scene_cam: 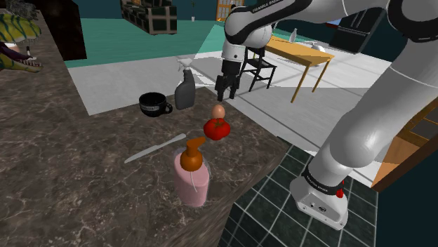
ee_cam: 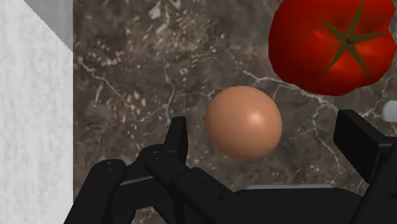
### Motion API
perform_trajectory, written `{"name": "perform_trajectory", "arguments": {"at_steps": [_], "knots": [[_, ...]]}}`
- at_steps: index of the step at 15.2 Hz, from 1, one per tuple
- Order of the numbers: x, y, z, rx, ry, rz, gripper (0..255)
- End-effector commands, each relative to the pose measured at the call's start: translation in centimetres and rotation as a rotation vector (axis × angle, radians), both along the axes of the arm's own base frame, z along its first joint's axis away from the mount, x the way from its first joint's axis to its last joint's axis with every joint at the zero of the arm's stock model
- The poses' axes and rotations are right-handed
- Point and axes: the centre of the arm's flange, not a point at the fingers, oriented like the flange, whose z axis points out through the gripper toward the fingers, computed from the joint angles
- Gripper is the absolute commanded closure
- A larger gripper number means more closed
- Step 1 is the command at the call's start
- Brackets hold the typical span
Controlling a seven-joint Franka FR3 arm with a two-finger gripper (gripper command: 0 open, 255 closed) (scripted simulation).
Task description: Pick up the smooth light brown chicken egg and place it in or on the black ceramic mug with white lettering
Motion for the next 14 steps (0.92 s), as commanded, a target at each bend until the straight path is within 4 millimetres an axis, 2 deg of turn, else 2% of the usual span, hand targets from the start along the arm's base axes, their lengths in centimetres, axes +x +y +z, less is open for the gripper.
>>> {"name": "perform_trajectory", "arguments": {"at_steps": [1,2,9,14], "knots": [[2.0,-0.1,-2.4,0.020,0.018,-0.015,0],[2.5,-0.1,-3.0,0.025,0.023,-0.019,0],[1.8,0.8,-6.5,0.025,0.023,-0.019,0],[1.8,0.9,-6.8,0.025,0.023,-0.019,0]]}}
